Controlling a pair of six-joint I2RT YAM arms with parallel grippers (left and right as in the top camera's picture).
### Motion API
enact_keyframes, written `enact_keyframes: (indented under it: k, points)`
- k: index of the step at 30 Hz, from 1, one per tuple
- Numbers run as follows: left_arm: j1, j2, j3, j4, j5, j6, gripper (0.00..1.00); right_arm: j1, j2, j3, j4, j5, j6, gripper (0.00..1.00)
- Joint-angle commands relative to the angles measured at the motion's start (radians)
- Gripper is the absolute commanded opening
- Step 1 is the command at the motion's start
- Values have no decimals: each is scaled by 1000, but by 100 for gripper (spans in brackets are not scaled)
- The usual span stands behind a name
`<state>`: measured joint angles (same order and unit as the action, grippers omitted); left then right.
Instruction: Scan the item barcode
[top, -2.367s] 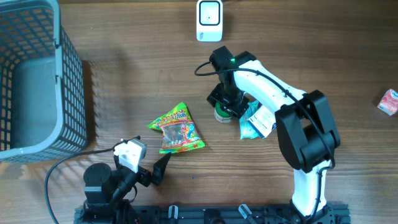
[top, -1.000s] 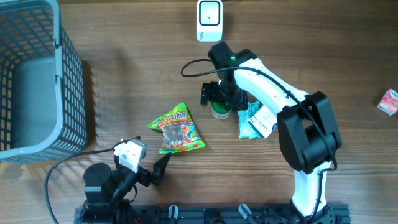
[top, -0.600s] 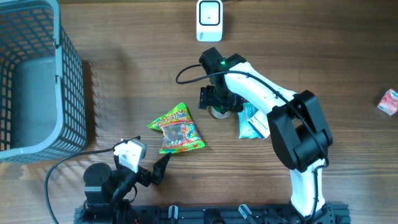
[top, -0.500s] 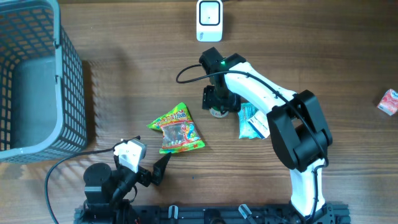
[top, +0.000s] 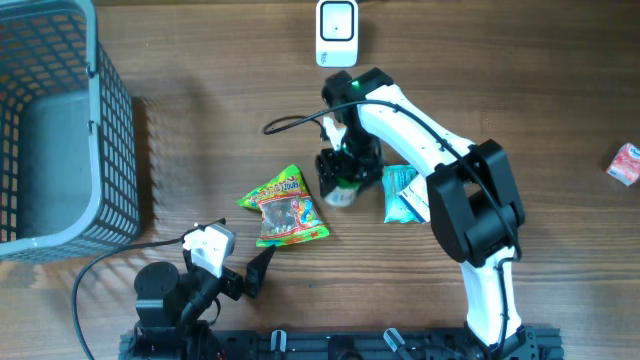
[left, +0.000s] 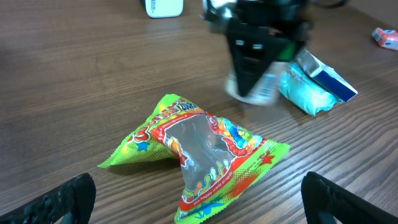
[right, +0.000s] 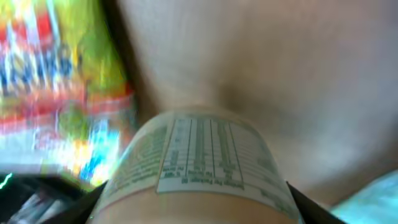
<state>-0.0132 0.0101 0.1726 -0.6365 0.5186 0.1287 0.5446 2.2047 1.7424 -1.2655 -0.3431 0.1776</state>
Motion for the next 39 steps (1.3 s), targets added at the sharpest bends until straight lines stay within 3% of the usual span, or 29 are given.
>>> enact_keyframes:
  k: [1, 3, 7, 9, 10, 17, 32, 34, 39]
  points:
    - [-4, -3, -3, 3, 1, -3, 100, 10, 4, 23, 182, 304, 60, 61]
    - [-4, -3, -3, 3, 0, -3, 100, 31, 5, 23, 293, 353, -19, 65]
    - [-4, -3, -3, 3, 0, -3, 100, 82, 32, 15, 315, 358, -156, 70]
    - [-3, -3, -3, 3, 0, -3, 100, 86, 34, 16, 309, 380, -151, 99]
    - [-4, -3, -3, 3, 1, -3, 100, 86, 34, 27, 290, 379, -151, 100]
    - [-3, -3, -3, 3, 0, -3, 100, 85, 34, 210, 50, 323, -33, 100]
    - [-4, -3, -3, 3, 0, -3, 100, 84, 169, 219, 186, 293, -71, 98]
    - [-4, -3, -3, 3, 1, -3, 100, 84, 199, 219, 179, 293, -70, 84]
    - [-4, -3, -3, 3, 1, -3, 100, 84, 206, 228, 114, 288, -43, 66]
